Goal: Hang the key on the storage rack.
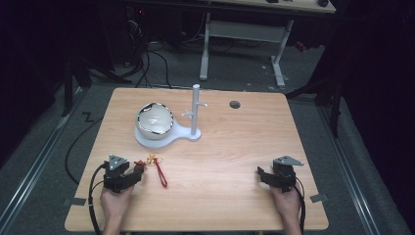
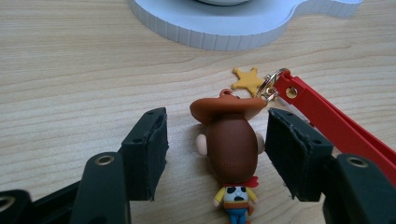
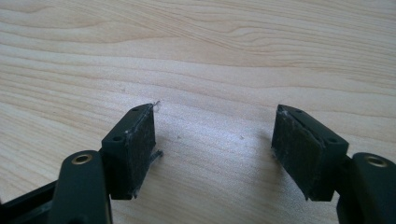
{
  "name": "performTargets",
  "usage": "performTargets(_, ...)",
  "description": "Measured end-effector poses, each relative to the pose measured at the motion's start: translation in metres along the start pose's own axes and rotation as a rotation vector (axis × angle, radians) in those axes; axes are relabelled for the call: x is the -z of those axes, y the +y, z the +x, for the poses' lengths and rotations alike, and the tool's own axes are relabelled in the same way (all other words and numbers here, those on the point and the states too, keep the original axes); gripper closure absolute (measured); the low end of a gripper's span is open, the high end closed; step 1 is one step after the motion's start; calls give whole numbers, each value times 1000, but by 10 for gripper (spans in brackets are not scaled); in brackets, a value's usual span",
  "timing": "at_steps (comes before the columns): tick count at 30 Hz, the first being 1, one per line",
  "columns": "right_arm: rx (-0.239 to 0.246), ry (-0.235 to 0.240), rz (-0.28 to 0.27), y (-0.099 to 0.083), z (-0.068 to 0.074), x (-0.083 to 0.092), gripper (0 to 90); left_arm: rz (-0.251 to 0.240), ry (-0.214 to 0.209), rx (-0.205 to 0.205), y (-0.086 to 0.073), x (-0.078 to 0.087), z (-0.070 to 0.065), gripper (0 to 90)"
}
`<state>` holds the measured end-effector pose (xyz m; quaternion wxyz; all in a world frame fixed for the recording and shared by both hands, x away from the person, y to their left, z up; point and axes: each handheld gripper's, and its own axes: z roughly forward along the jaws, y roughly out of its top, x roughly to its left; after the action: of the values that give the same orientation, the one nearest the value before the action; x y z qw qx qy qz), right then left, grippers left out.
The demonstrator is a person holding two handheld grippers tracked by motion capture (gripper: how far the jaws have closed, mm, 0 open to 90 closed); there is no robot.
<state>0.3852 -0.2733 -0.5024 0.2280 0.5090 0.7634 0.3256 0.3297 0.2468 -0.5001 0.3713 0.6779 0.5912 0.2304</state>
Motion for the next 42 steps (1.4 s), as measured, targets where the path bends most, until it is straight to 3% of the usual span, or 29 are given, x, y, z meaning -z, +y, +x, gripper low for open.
performTargets(9,0,0,0,0,0,0,308,30,-7,-17,-1,-7,-3,462)
performTargets(17,0,3,-1,0,-1,0,308,27,-16,-44,-3,-8,-5,549)
performTargets(27,0,2,0,0,0,0,307,22,-26,-52,-3,-6,-6,563)
performTargets(42,0,1,-2,0,0,0,307,-48,-77,-108,16,18,-16,568)
